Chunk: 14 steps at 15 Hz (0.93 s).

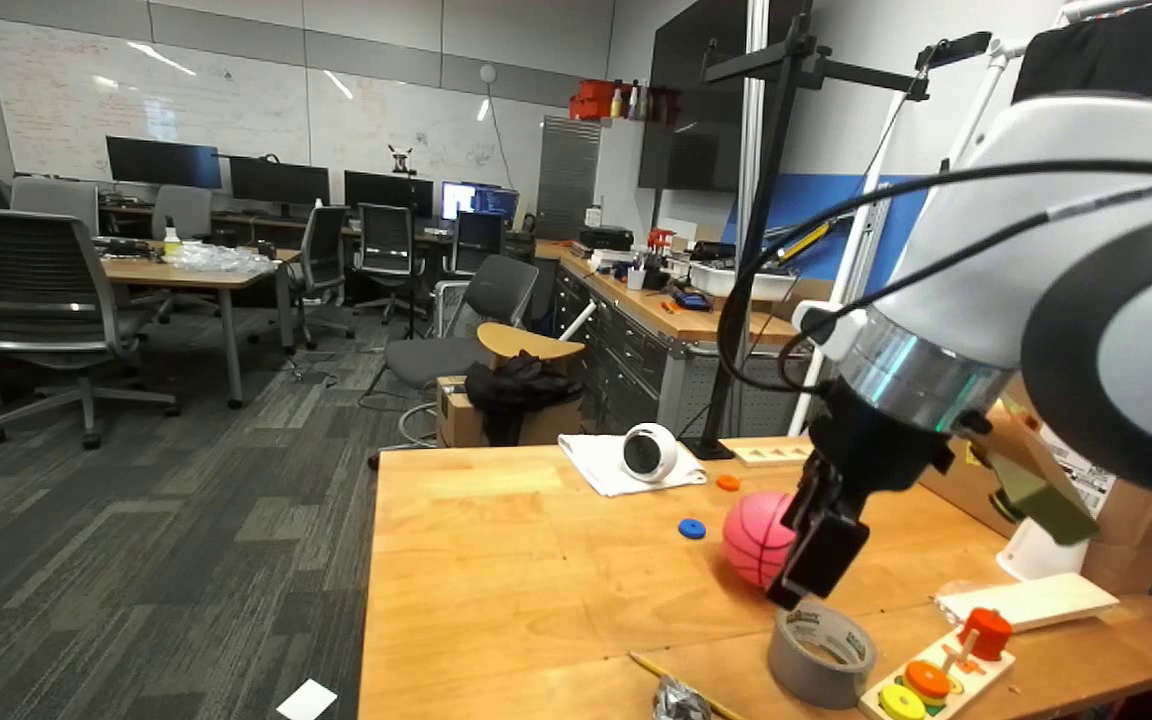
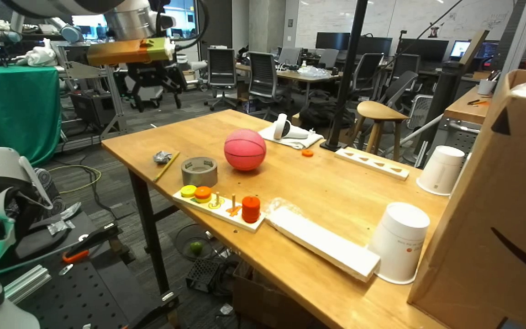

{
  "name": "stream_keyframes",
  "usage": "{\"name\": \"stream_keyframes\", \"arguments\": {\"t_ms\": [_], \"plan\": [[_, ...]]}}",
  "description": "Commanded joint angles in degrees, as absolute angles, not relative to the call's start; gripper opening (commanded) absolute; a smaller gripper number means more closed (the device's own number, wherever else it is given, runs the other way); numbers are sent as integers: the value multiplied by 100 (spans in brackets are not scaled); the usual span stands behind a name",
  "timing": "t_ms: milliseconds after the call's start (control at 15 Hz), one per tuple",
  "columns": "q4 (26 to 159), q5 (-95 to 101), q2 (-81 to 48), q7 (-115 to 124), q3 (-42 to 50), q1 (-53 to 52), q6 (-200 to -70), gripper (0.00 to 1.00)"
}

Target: Move the red ball to the right

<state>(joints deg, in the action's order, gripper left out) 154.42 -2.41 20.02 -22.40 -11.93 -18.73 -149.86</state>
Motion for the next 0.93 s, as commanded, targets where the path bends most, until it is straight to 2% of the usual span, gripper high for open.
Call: {"name": "stream_keyframes", "arguments": {"t_ms": [0,200,867], "plan": [[15945,-810,1828,-2461,-1002,-2569,-15951,100],[15704,-944,1239,-2426,-890,-2705,-16217,100],[13915,349,-522,-1147,-715,-1138,-15196,100]]}}
